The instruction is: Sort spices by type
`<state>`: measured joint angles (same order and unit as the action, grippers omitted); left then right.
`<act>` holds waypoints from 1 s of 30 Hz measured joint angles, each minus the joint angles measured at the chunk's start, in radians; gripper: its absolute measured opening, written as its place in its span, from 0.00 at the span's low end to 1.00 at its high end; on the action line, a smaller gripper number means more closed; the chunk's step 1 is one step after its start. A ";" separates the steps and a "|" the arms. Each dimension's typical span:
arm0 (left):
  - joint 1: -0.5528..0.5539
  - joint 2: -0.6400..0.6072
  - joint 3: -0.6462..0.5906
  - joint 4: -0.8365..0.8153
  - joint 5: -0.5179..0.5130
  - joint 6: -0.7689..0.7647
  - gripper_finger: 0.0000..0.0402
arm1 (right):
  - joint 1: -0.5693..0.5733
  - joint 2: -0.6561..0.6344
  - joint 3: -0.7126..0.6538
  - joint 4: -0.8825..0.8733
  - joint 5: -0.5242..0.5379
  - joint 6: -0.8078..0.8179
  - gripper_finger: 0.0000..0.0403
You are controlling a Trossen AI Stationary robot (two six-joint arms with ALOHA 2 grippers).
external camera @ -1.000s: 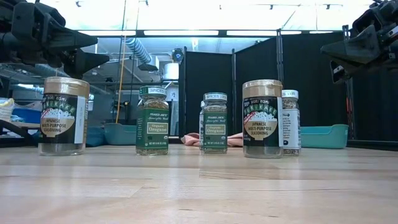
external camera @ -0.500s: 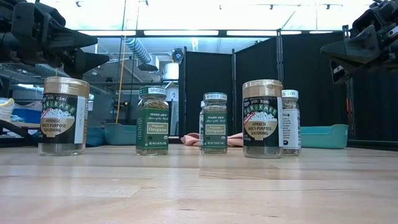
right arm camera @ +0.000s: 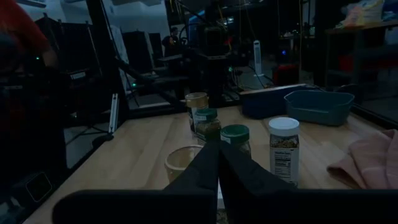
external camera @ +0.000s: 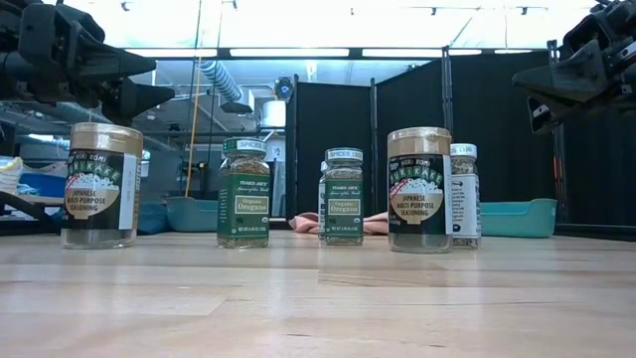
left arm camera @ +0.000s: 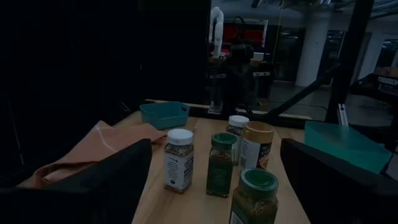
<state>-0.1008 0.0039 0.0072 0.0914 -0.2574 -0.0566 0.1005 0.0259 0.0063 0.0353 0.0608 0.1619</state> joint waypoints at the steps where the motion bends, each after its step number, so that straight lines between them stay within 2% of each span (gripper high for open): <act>1: 0.000 0.000 0.000 0.000 0.000 0.000 0.90 | 0.000 0.000 0.000 0.000 0.000 0.000 0.05; 12: 0.000 0.000 0.000 0.008 0.000 0.000 0.90 | 0.000 0.000 0.000 0.000 0.000 0.000 0.05; 26: 0.001 0.000 0.000 0.204 0.008 -0.009 0.90 | 0.000 0.000 0.000 0.000 0.000 0.000 0.05; 30: 0.001 0.003 0.000 0.244 -0.011 -0.127 0.90 | 0.000 0.000 0.000 0.000 0.000 0.000 0.05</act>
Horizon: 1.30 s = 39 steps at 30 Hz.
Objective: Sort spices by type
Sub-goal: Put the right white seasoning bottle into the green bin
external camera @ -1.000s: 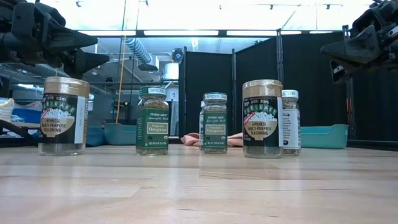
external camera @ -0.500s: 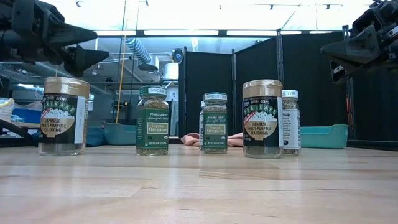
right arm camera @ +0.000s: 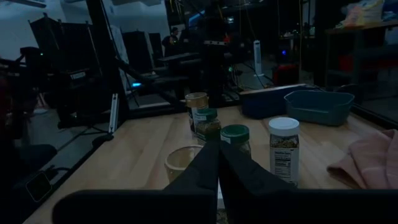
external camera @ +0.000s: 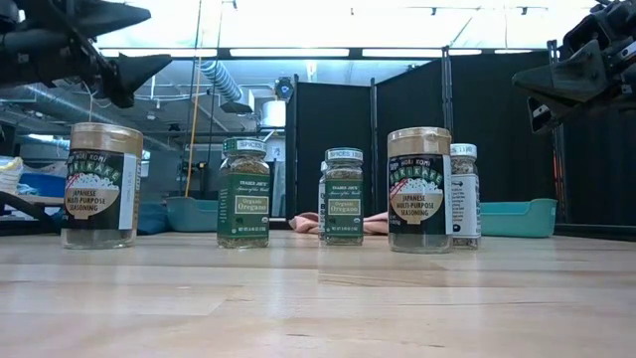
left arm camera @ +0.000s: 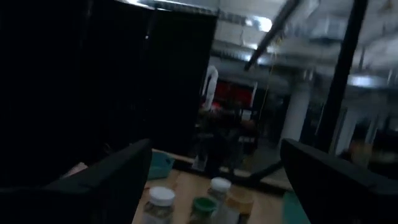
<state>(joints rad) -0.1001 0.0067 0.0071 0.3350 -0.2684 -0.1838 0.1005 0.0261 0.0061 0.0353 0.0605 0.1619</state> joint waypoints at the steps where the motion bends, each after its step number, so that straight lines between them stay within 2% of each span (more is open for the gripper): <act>1: 0.000 0.000 0.000 0.001 0.000 -0.028 0.90 | 0.000 0.000 0.000 0.000 0.000 0.000 0.05; 7: 0.000 0.000 0.000 0.015 0.010 -0.113 0.90 | 0.000 0.000 0.000 0.000 0.003 0.000 0.05; 12: 0.000 0.000 0.000 0.013 0.011 -0.216 0.90 | 0.000 0.000 0.000 0.002 0.055 0.000 0.05; 16: 0.000 0.000 0.000 0.015 -0.013 -0.215 0.90 | 0.000 0.000 0.000 0.033 0.055 0.008 0.05; 19: 0.000 0.000 0.000 0.046 -0.078 -0.217 0.90 | 0.000 0.000 0.000 0.085 0.051 0.067 0.05; 26: 0.000 0.000 0.000 0.175 -0.128 -0.216 0.90 | 0.000 0.000 0.000 0.238 0.051 0.086 0.05; 39: 0.000 0.000 0.000 0.375 -0.143 -0.248 0.90 | 0.000 0.000 0.000 0.570 0.068 0.091 0.05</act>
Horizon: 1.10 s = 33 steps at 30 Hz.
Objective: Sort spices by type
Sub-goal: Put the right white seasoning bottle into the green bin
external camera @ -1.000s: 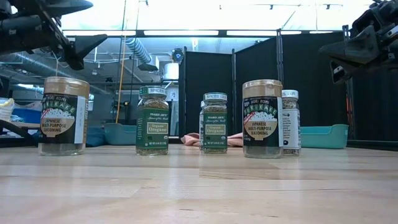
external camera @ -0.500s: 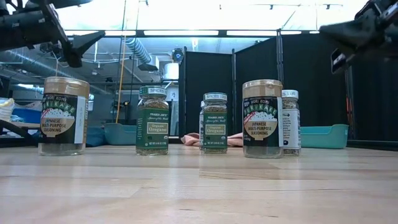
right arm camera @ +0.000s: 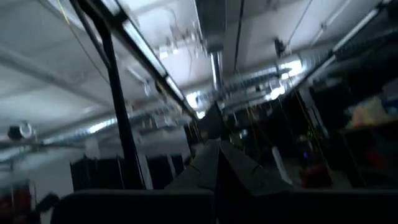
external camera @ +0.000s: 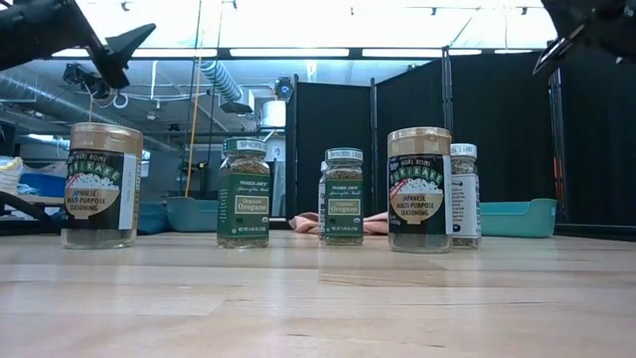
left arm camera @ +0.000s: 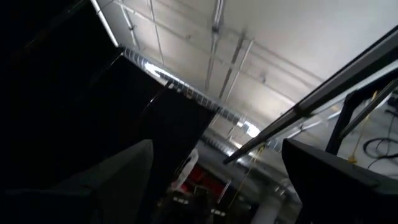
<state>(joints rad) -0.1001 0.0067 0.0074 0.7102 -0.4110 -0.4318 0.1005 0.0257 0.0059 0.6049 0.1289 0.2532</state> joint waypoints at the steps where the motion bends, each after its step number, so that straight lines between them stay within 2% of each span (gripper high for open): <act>1: 0.000 0.000 0.000 0.011 0.000 -0.001 0.90 | 0.000 0.000 0.000 0.026 0.010 -0.015 0.05; 8: 0.000 0.000 0.000 0.055 -0.014 0.032 0.90 | 0.000 0.000 0.000 0.279 0.029 0.016 0.05; 11: 0.000 0.000 0.002 0.064 -0.041 0.032 0.90 | -0.005 0.000 0.000 0.361 0.126 -0.114 0.05; 14: 0.000 0.000 0.016 0.066 -0.037 0.007 0.90 | -0.006 0.000 0.000 0.375 0.196 -0.149 0.05; 22: 0.000 0.000 0.064 0.085 0.012 -0.051 0.90 | -0.006 0.000 0.021 0.371 0.183 -0.179 0.05; 27: 0.000 0.000 0.117 0.082 0.039 -0.056 0.90 | -0.006 0.000 0.108 0.253 0.192 -0.231 0.05; 33: 0.000 0.000 0.194 0.057 0.060 -0.056 0.90 | -0.005 0.008 0.304 -0.086 0.221 -0.250 0.03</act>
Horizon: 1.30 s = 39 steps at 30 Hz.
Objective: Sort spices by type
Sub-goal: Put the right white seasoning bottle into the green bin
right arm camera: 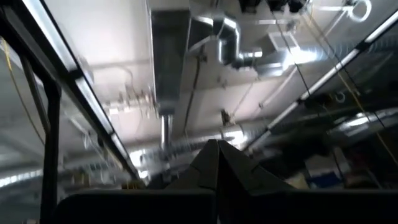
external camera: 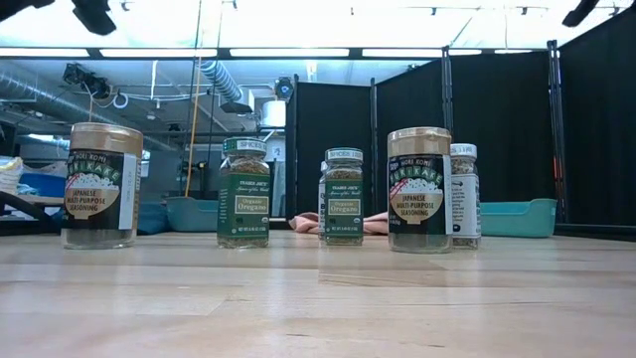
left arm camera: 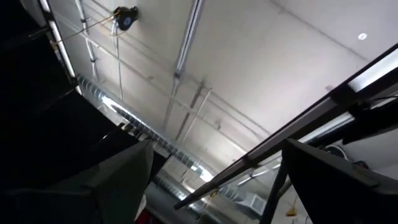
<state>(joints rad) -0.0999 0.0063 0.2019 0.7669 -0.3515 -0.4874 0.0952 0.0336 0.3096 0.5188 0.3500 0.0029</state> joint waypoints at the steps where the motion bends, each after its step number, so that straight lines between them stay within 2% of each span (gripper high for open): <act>1: 0.000 0.000 0.018 -0.024 0.000 0.005 0.90 | 0.000 0.005 0.035 -0.057 0.000 0.001 0.03; 5: 0.000 0.001 0.126 -0.268 0.000 0.009 0.90 | 0.001 0.055 0.174 -0.280 0.008 0.000 0.04; 9: 0.000 0.049 0.273 -0.592 -0.008 0.008 0.90 | 0.001 0.139 0.301 -0.499 0.103 0.004 0.11; 12: 0.000 0.117 0.375 -0.736 -0.010 0.012 0.90 | 0.001 0.217 0.372 -0.644 0.130 0.018 0.21; 17: 0.000 0.241 0.511 -0.904 0.003 0.050 0.90 | 0.001 0.341 0.439 -0.799 0.129 0.120 0.44; 23: 0.000 0.372 0.614 -1.043 0.006 0.057 0.90 | 0.001 0.486 0.457 -0.825 0.128 0.156 0.68; 28: 0.000 0.448 0.651 -1.069 0.006 0.070 0.90 | 0.001 0.606 0.458 -0.825 0.121 0.149 0.82; 33: 0.000 0.478 0.654 -1.076 0.007 0.091 0.90 | 0.016 0.726 0.458 -0.831 0.091 0.110 0.87; 39: 0.000 0.481 0.654 -1.076 0.008 0.091 0.90 | 0.071 0.873 0.458 -0.833 0.041 0.174 0.85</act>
<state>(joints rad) -0.0998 0.4873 0.8558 -0.3092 -0.3439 -0.3965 0.1663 0.9063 0.7673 -0.3145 0.3915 0.1764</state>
